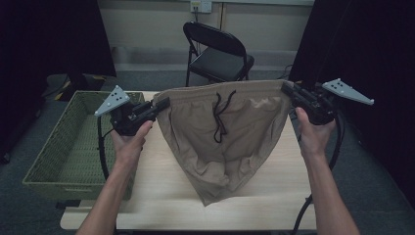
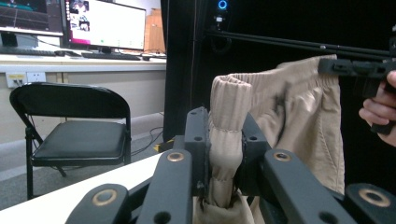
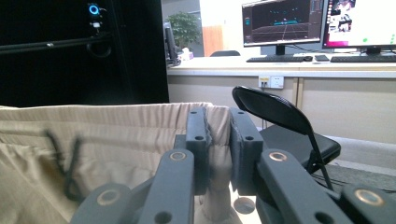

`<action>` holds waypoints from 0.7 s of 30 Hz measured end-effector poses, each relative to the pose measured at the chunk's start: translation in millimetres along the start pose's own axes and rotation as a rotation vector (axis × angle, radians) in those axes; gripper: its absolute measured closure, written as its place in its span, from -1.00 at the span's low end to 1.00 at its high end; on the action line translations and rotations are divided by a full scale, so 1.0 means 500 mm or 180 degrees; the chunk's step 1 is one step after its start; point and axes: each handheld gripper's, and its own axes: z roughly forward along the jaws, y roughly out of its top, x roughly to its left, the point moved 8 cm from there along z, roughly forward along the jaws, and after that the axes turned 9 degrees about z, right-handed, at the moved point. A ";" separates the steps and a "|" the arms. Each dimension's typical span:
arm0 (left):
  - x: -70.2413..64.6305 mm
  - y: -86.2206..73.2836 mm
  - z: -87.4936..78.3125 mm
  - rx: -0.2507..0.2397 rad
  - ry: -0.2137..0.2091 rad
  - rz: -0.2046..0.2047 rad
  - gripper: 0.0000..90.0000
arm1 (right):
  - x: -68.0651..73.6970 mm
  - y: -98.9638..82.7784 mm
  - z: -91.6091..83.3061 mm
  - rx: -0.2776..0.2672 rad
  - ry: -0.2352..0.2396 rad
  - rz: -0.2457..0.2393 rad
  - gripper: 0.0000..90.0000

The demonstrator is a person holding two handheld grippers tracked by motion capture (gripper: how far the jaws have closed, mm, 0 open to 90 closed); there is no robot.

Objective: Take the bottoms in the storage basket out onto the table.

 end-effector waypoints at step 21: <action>0.093 0.017 0.010 0.0086 0.0267 -0.0049 0.74 | 0.034 0.028 0.081 0.0059 0.0207 -0.0174 0.77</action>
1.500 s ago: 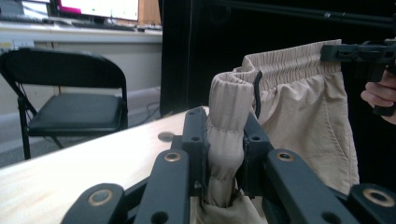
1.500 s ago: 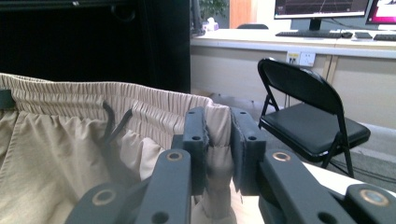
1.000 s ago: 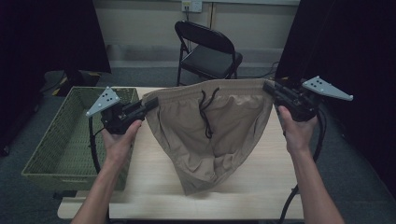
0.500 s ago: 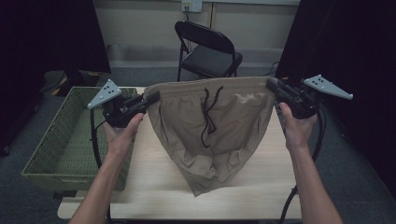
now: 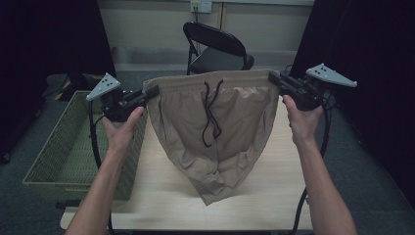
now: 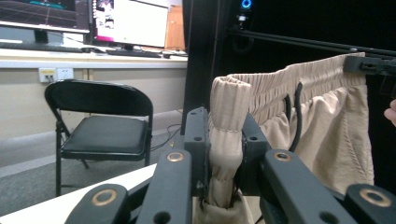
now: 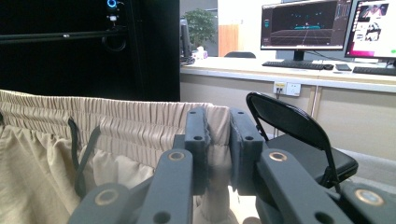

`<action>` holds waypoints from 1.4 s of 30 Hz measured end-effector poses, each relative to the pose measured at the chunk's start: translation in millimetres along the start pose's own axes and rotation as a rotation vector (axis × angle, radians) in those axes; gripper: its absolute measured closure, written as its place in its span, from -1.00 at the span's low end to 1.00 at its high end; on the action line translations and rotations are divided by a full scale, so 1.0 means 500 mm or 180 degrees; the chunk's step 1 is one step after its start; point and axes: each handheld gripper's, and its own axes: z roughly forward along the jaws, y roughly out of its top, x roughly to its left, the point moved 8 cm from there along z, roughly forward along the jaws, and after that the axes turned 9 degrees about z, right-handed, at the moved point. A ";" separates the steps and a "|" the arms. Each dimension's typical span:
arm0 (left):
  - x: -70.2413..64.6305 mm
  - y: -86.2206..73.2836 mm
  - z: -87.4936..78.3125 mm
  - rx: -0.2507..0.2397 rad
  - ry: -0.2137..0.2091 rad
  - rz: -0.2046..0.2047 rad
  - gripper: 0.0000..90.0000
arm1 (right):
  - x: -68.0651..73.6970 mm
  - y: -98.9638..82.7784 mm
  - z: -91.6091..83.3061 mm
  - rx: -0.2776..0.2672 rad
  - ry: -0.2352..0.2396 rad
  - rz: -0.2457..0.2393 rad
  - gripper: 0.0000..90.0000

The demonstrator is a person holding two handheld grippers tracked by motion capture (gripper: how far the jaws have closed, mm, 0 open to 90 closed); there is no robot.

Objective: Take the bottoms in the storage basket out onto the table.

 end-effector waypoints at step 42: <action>-0.041 -0.163 0.109 0.0773 -0.0131 0.0082 0.35 | -0.077 -0.253 0.122 0.1027 -0.0212 -0.0013 0.10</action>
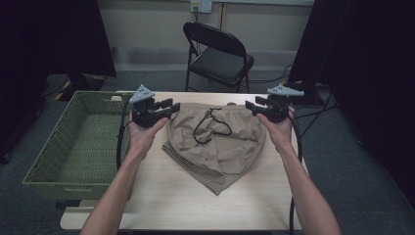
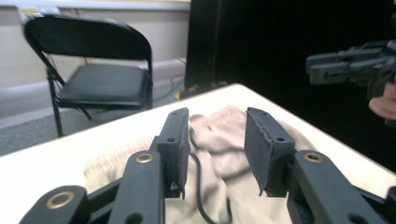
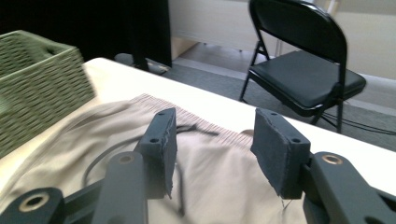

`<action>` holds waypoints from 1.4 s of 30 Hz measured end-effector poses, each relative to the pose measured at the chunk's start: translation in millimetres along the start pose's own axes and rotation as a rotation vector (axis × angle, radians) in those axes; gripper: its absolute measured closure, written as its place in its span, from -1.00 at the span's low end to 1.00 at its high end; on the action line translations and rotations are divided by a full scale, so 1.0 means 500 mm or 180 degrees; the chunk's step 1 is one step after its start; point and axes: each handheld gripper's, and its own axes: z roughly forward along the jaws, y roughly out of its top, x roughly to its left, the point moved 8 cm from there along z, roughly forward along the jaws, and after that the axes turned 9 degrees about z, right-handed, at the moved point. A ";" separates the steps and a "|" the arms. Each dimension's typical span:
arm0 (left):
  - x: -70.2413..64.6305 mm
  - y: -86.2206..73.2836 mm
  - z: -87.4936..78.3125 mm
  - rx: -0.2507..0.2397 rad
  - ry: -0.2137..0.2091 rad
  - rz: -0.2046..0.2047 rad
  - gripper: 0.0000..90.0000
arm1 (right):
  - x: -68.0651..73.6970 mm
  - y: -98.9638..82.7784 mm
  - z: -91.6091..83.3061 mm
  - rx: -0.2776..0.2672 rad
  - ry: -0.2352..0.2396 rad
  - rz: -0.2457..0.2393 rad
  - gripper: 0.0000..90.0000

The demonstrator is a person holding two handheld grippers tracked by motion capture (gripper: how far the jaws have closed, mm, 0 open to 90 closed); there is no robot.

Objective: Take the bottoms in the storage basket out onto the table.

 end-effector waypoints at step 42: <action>-0.281 -0.277 0.167 0.1002 -0.1014 0.0237 -0.15 | 0.130 -0.392 -0.018 0.1252 0.0497 -0.0429 0.02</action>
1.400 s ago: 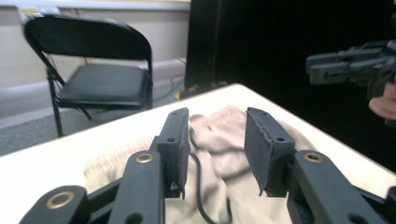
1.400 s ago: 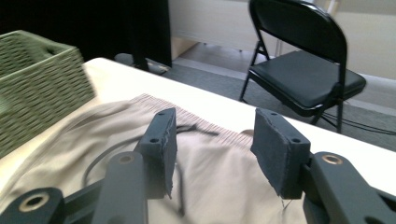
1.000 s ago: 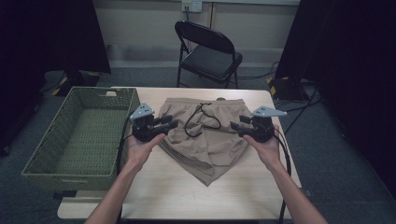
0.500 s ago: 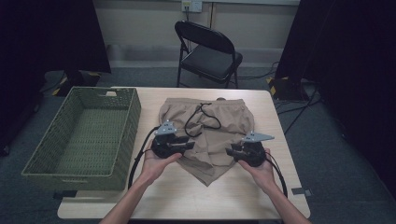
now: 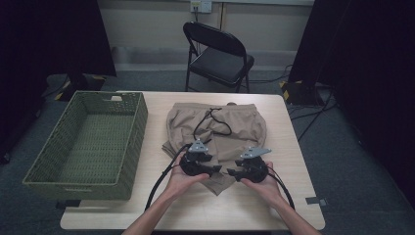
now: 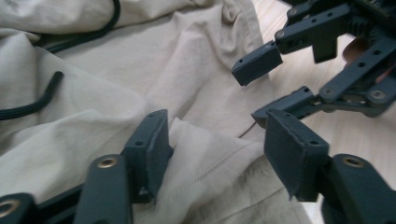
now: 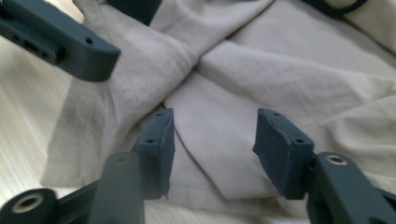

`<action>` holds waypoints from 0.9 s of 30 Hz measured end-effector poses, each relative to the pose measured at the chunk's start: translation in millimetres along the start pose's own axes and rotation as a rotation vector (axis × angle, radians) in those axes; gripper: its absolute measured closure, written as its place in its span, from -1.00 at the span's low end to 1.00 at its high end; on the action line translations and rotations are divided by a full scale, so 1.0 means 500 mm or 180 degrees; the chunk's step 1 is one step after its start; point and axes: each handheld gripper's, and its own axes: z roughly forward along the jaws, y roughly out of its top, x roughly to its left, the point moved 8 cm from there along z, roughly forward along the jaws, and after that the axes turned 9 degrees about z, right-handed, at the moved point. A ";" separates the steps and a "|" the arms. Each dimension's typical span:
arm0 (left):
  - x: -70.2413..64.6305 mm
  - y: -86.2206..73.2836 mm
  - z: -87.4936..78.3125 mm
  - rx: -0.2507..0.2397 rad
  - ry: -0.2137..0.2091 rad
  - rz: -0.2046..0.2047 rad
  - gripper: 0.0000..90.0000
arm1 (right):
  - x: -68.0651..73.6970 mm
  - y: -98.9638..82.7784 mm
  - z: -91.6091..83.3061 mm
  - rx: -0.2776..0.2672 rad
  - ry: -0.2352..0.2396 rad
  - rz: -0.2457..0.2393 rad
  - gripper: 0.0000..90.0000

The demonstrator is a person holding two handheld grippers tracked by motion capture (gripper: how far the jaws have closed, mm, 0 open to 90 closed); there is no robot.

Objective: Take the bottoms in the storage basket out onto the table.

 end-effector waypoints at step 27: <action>0.103 0.014 -0.162 -0.0159 0.0664 -0.0047 1.00 | -0.092 -0.029 -0.066 -0.0002 -0.0384 0.0220 0.99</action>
